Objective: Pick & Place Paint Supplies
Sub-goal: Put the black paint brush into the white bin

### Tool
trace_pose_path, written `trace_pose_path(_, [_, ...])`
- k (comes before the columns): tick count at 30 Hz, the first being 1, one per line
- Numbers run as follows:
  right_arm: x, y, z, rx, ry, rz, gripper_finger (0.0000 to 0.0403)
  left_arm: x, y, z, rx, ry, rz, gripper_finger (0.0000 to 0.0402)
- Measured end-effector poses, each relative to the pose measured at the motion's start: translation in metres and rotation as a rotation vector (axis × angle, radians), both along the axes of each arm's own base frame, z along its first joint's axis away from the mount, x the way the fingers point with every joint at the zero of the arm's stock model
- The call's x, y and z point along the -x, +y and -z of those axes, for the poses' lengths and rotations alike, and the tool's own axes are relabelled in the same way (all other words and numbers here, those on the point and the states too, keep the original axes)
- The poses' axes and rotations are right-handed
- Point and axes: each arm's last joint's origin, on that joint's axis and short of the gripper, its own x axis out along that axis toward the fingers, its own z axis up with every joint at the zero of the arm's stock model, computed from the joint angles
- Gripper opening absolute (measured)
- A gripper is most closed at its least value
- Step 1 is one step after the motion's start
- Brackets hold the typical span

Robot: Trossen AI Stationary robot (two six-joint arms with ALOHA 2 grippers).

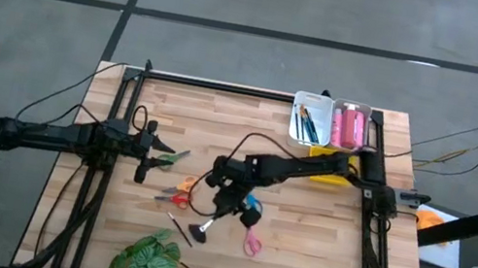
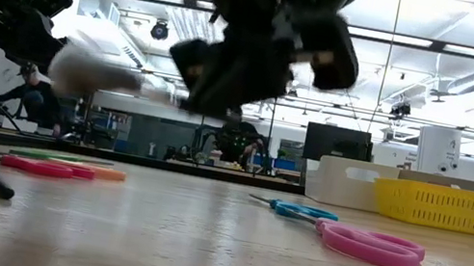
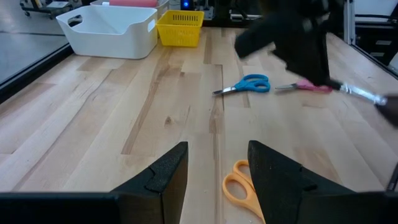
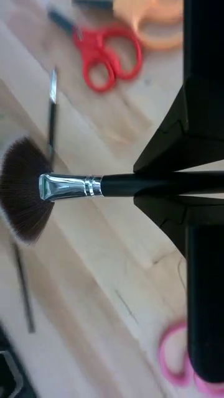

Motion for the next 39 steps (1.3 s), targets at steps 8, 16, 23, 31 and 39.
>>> trace_pose_path(8, [0.019,-0.033,-0.063,-0.078,-0.033,0.181,0.0054,0.000,0.000,0.000,0.000,0.000,0.000,0.0169])
trace_pose_path(16, [0.055,-0.078,-0.120,-0.077,-0.056,0.470,0.0054,0.000,0.000,0.000,0.001,0.004,0.000,0.0169])
trace_pose_path(23, [0.079,-0.105,-0.143,0.104,-0.098,0.785,0.0054,0.000,0.000,0.000,0.001,0.006,0.000,0.0169])
trace_pose_path(31, [0.094,-0.148,-0.144,0.046,-0.044,1.227,0.0054,0.000,0.000,0.000,0.001,0.005,0.000,0.0169])
trace_pose_path(39, [0.116,-0.197,-0.136,-0.013,-0.009,1.573,0.0054,0.000,0.000,0.001,0.001,0.006,0.000,0.0169])
